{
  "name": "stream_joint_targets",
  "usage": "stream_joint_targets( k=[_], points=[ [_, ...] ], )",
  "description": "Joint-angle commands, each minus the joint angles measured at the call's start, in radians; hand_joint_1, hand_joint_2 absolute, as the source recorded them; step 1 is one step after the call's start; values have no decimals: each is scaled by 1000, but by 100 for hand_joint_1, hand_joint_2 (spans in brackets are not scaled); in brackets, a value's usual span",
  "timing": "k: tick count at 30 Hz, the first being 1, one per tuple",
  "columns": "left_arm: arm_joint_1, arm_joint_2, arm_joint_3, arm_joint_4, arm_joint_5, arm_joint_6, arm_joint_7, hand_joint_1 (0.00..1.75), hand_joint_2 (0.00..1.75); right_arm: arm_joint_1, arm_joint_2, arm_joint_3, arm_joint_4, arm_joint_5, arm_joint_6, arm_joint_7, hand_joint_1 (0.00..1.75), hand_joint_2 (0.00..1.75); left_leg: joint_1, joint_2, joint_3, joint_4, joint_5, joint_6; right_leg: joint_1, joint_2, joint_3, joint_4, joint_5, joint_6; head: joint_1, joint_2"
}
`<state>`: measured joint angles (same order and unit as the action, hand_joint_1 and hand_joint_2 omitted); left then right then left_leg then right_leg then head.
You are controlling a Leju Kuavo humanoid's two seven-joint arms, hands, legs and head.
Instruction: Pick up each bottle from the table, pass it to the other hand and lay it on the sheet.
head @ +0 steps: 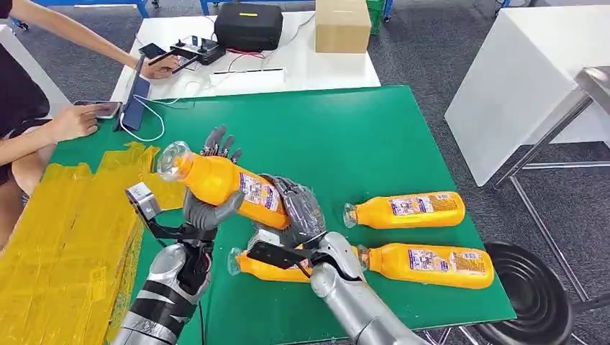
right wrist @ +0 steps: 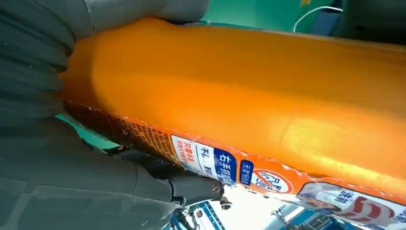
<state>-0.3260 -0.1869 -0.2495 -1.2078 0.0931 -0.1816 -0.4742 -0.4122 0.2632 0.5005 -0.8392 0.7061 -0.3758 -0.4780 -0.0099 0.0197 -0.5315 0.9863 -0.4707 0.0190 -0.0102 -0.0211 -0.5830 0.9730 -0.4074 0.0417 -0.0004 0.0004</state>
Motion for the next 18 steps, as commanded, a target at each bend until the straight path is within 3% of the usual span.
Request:
stream_joint_targets(
  k=[1, 12, 18],
  points=[
    [-70, -2, -2, 37, 2, 10, 9, 175, 175, -12, -27, 68, 98, 14, -12, -15, 175, 175, 3, -4, 1, 1, -1, -2, 2, -1, 3, -1, -1, -1, 0, 0],
    [-67, 5, -12, 34, -14, 28, 6, 175, 175, -1, -46, 17, -29, -20, -27, -17, 175, 175, 1, -2, 0, 0, 0, -1, 1, -1, 0, 0, 0, 0, 0, 0],
    [-66, 10, -28, 42, -52, 44, 1, 175, 175, 25, -65, -17, -184, -48, -42, -19, 175, 175, 3, -5, 1, 3, -1, -2, 3, -1, 3, 0, -1, -1, 0, 0]
  ],
)
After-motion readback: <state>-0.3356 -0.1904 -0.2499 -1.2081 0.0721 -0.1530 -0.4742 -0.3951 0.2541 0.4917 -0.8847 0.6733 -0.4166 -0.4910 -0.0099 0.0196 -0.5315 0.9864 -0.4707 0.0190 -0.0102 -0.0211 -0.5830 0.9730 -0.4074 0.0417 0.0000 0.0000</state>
